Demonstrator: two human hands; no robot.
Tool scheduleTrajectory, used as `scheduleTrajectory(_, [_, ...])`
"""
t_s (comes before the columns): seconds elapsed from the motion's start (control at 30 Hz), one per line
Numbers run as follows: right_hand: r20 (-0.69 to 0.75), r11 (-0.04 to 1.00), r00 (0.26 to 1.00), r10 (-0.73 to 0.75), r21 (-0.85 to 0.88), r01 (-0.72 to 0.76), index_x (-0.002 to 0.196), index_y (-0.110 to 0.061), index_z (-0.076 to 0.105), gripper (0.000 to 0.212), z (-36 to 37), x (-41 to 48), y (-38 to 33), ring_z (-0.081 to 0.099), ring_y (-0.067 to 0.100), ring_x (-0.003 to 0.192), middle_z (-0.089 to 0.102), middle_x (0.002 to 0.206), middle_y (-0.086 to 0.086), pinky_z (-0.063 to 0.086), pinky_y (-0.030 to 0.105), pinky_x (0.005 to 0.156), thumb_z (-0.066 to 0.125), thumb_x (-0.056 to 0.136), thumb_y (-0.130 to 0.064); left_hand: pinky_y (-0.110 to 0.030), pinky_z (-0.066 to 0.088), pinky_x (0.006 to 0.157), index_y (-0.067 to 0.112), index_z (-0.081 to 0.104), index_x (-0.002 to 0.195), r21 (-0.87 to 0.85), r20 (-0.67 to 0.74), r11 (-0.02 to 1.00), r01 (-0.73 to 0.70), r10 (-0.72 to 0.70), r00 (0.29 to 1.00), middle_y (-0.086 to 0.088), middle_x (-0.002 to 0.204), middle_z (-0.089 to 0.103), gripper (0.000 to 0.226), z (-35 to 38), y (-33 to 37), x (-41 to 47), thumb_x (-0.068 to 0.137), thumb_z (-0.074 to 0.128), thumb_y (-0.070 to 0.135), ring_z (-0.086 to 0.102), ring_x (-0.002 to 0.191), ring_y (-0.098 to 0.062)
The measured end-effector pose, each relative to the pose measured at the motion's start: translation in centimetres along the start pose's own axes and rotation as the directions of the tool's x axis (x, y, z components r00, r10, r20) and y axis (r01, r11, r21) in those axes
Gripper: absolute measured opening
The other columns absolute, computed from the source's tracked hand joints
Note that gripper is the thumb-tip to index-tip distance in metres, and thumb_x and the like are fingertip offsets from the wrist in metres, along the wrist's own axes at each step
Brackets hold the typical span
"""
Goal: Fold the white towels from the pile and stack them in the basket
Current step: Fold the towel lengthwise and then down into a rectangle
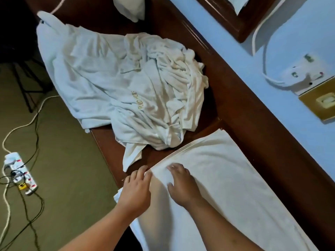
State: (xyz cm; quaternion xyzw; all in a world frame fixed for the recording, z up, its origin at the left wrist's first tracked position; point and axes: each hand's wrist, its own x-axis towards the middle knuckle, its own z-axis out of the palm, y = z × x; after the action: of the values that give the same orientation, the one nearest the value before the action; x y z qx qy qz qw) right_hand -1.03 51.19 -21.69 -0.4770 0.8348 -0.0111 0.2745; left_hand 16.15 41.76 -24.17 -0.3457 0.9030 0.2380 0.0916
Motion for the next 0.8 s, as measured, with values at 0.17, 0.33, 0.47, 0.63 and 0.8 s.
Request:
scheduleTrajectory(0.17, [-0.051, 0.995, 0.997, 0.059, -0.079, -0.063, 0.149, -0.026, 0.037, 0.061, -2.8, 4.5, 1.9, 0.040, 0.023, 0.134, 0.032, 0.153, -0.002, 0.039, 0.034, 0.108, 0.054, 0.090, -0.026, -0.042, 0.054, 0.083, 0.022, 0.061, 0.120, 0.055, -0.040, 0.979, -0.194, 0.197, 0.980, -0.003, 0.135, 0.057, 0.045, 0.6, -0.8, 2.7, 0.076, 0.058, 0.030, 0.061, 0.112, -0.027])
scheduleTrajectory(0.33, [-0.016, 0.981, 0.992, 0.128, -0.145, -0.129, 0.157, -0.032, 0.018, 0.078, -4.9, 6.8, 5.5, 0.015, 0.022, 0.151, 0.008, 0.167, -0.001, 0.025, 0.042, 0.119, 0.054, 0.091, -0.052, -0.049, 0.048, 0.100, 0.019, 0.052, 0.143, 0.054, -0.033, 0.972, -0.229, 0.231, 0.972, -0.005, 0.155, 0.044, 0.059, 1.8, -0.7, 4.2, 0.090, 0.047, 0.043, 0.047, 0.135, -0.026])
scheduleTrajectory(0.47, [0.047, 0.958, 0.969, 0.241, -0.174, -0.229, 0.156, -0.037, -0.014, 0.108, -5.1, 8.0, 9.5, -0.017, 0.019, 0.153, -0.028, 0.163, -0.009, 0.006, 0.052, 0.122, 0.032, 0.076, -0.092, -0.050, 0.030, 0.112, 0.020, 0.032, 0.157, 0.051, -0.011, 0.970, -0.237, 0.238, 0.971, -0.007, 0.165, 0.025, 0.072, 2.4, -0.5, 5.1, 0.093, 0.045, 0.050, 0.036, 0.147, -0.028])
scheduleTrajectory(0.63, [0.019, 0.961, 0.967, 0.256, -0.110, -0.252, 0.151, -0.043, -0.024, 0.111, -4.2, 9.3, 11.1, -0.039, 0.017, 0.144, -0.045, 0.153, -0.012, -0.011, 0.058, 0.119, 0.029, 0.071, -0.098, -0.052, 0.025, 0.119, 0.023, 0.018, 0.161, 0.049, 0.011, 0.966, -0.255, 0.255, 0.967, -0.005, 0.169, 0.011, 0.079, 2.1, 0.2, 6.2, 0.094, 0.038, 0.059, 0.022, 0.153, -0.026])
scheduleTrajectory(0.8, [-0.144, 0.975, 0.972, 0.184, -0.100, -0.200, 0.156, -0.041, -0.011, 0.107, -2.9, 9.0, 11.3, -0.027, 0.019, 0.150, -0.029, 0.162, -0.008, -0.006, 0.061, 0.119, 0.030, 0.074, -0.096, -0.047, 0.020, 0.120, 0.024, 0.015, 0.162, 0.059, 0.001, 0.971, -0.231, 0.231, 0.973, -0.001, 0.169, 0.008, 0.079, 2.2, -0.1, 6.1, 0.095, 0.038, 0.059, 0.019, 0.154, -0.023])
